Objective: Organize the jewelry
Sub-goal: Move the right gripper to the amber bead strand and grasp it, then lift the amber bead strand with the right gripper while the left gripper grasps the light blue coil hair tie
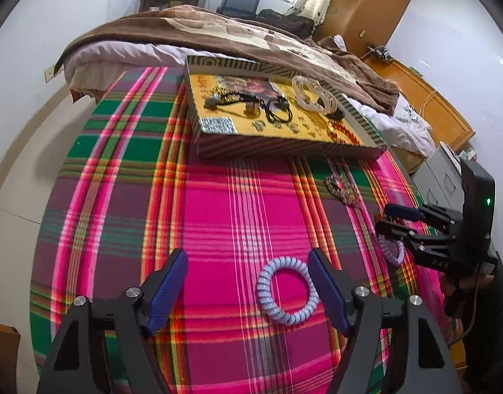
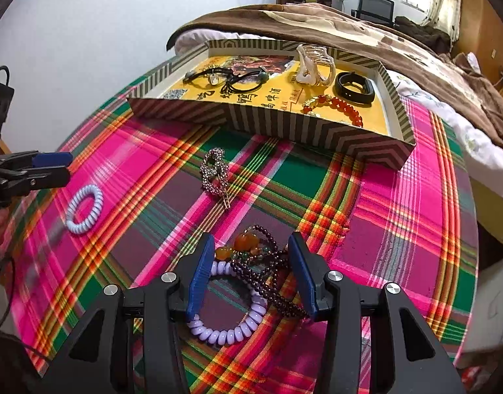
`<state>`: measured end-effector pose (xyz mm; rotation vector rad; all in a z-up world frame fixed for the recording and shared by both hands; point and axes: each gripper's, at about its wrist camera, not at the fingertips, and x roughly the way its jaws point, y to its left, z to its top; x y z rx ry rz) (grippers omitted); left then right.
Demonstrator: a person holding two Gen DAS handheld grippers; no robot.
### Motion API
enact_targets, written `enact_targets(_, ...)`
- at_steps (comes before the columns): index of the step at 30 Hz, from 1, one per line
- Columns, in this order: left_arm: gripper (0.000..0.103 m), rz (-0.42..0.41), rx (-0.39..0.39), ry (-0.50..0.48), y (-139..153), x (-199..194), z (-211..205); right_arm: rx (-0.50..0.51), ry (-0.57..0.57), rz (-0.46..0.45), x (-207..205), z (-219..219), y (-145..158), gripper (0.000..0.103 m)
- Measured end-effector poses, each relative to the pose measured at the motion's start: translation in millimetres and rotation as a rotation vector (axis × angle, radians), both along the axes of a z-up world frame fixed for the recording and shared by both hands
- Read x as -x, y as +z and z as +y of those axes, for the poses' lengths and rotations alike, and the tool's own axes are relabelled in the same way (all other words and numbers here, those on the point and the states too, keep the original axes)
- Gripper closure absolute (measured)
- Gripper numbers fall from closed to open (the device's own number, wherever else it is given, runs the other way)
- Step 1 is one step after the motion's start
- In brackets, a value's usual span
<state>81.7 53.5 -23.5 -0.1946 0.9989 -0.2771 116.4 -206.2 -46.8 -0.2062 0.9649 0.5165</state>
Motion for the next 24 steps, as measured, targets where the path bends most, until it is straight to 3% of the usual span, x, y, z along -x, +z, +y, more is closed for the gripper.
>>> enact_targets(3,0.027,0.008,0.003,-0.003,-4,3,-2,0.027,-0.007,-0.013,1,3,0,0.058)
enact_targets(5,0.026,0.017,0.002,-0.004,-6,4,-2,0.052,-0.022,-0.032,1,3,0,0.073)
enact_targets(8,0.026,0.027,-0.006,-0.008,-8,5,-4,0.062,-0.043,-0.042,-2,-1,-1,0.085)
enact_targets(15,0.026,0.032,-0.011,-0.012,-9,6,-8,0.028,-0.076,-0.056,1,-10,0,0.089)
enact_targets(24,0.026,0.04,-0.16,-0.016,-14,6,-20,-0.104,-0.144,-0.091,6,-35,20,0.089)
